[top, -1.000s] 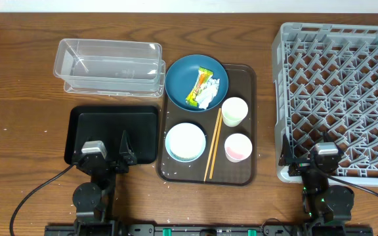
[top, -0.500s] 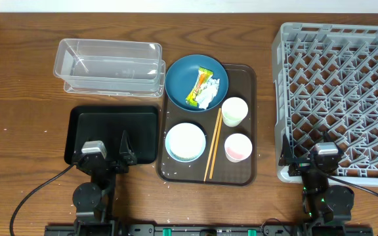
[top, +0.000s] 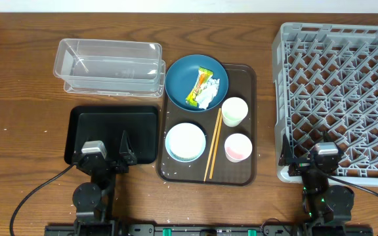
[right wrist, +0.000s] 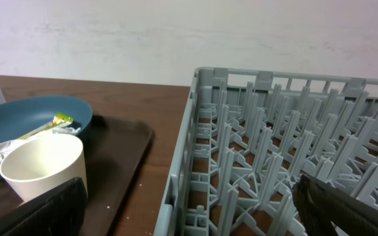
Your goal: Sort waste into correct bins and load items into the dishwasher rack
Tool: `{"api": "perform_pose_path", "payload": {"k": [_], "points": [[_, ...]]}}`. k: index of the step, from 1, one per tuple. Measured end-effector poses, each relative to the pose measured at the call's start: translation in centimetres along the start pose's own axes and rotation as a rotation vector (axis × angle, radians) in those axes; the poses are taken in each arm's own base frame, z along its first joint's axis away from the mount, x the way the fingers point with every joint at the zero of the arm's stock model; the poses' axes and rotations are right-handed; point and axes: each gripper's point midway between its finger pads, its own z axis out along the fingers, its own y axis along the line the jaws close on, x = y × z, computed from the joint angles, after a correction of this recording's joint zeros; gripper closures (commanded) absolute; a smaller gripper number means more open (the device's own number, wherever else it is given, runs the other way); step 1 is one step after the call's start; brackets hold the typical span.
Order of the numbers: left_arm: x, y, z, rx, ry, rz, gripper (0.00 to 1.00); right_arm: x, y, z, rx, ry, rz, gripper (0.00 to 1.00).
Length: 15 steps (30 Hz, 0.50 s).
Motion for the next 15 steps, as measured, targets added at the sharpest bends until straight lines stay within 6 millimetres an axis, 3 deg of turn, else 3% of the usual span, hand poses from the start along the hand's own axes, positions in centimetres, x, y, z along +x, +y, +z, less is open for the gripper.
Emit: {"api": "perform_pose_path", "payload": {"k": [9, 12, 15], "points": [[0.1, 0.0, -0.2, -0.008, 0.035, -0.069, 0.02, -0.2, 0.0, -0.1, 0.001, 0.011, 0.044, 0.01], [0.7, 0.1, -0.3, -0.021, 0.118, -0.087, 0.02, -1.2, -0.1, -0.6, 0.005, 0.038, 0.055, 0.01], [-0.2, -0.5, -0.4, -0.018, 0.203, -0.093, 0.02, -3.1, -0.3, -1.1, 0.022, 0.088, 0.061, 0.01]]}}
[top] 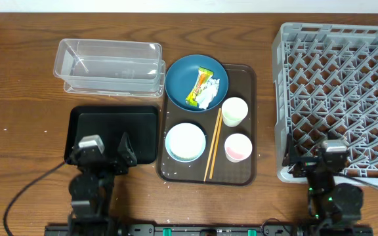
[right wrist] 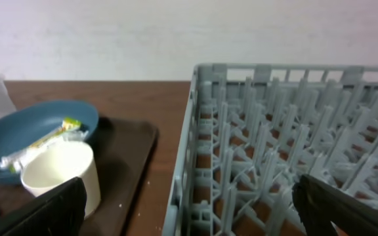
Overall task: Sort waste into correct bins and load items into the dishwasher rack
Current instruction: 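Move the left gripper over the blue plate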
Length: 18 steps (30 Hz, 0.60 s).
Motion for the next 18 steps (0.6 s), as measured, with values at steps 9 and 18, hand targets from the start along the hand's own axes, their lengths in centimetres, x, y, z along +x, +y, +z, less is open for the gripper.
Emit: {"api": "perform_pose_path", "payload": {"k": [9, 18], "points": [[-2.1, -1.8, -0.4, -0.042, 0.437, -0.024, 0.02, -2.2, -0.2, 0.4, 0.029, 0.335, 0.014, 0.01], [-1.9, -2.1, -1.4, -0.120, 0.791, -0.051, 0.02, -2.7, -0.2, 1.4, 0.045, 0.666, 0.023, 0.01]]}}
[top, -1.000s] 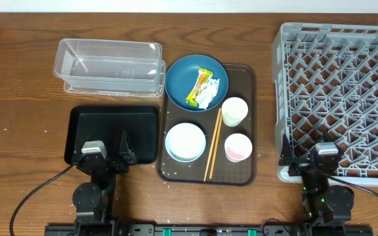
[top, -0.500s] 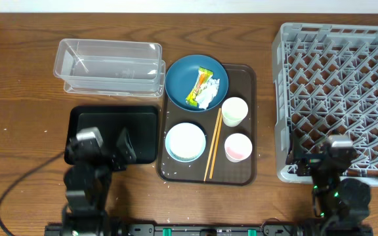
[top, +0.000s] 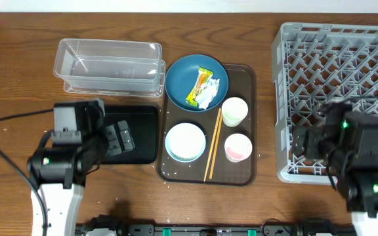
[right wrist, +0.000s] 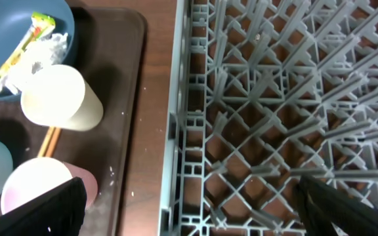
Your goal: Sort waste into correct bins and load items into the dishwasher rack
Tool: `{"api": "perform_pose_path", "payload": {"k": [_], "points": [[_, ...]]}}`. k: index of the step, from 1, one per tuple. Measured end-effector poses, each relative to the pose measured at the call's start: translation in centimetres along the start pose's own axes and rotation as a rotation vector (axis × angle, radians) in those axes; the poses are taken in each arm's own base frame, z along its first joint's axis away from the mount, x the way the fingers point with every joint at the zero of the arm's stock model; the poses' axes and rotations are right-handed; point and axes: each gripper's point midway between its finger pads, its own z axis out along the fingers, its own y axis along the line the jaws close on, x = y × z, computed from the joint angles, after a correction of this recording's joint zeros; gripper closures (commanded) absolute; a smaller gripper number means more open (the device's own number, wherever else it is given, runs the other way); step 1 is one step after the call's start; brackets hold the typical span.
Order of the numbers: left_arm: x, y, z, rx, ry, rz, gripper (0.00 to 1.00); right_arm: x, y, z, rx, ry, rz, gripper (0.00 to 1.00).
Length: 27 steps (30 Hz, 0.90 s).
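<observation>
A blue plate [top: 179, 82] holds a yellow-green wrapper [top: 200, 85] and crumpled tissue [top: 210, 97]. It sits on the brown tray [top: 243, 82] with a white cup [top: 234, 111], a pink cup [top: 237, 147], a white bowl [top: 186, 141] and chopsticks [top: 212, 145]. The grey dishwasher rack [top: 278, 98] stands at the right. My right gripper [right wrist: 192, 215] hangs open and holds nothing over the rack's [right wrist: 274, 98] near-left corner, close to the white cup [right wrist: 61, 98] and pink cup [right wrist: 38, 190]. My left gripper [top: 119, 139] hovers over the black tray [top: 146, 118], fingers apart, holding nothing.
Two stacked clear plastic bins [top: 110, 65] stand behind the black tray at the back left. Bare wood table [top: 18, 78] lies to the far left and between the brown tray and the rack.
Both arms have risen from the table's front edge. The left now reaches over the black tray, the right over the rack's near-left corner. The right wrist view looks straight down instead of forward.
Both arms were folded at the front edge, the right wrist looking level across the cup and rack. Then they had lifted slightly. Now both are raised over the black tray and the rack. No object has moved.
</observation>
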Motion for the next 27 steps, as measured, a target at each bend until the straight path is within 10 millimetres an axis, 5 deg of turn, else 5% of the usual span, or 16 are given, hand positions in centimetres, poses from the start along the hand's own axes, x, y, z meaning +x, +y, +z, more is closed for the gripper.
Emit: {"api": "perform_pose_path", "payload": {"k": [8, 15, 20, 27], "points": [[-2.3, -1.2, 1.1, 0.035, -0.013, 0.020, 0.02, -0.9, 0.0, 0.0, 0.002, 0.011, 0.000, 0.01], [-8.2, -7.5, 1.8, 0.096, -0.047, 0.222, 0.02, -0.9, -0.1, -0.1, 0.007, 0.010, 0.000, 0.01], [-10.6, -14.2, 6.4, 0.162, -0.058, 0.388, 0.02, -0.9, -0.1, -0.1, 0.007, 0.010, 0.000, 0.01], [-7.7, -20.3, 13.3, 0.215, 0.002, 0.532, 0.08, -0.9, -0.1, -0.1, 0.007, 0.010, 0.000, 0.01]]}}
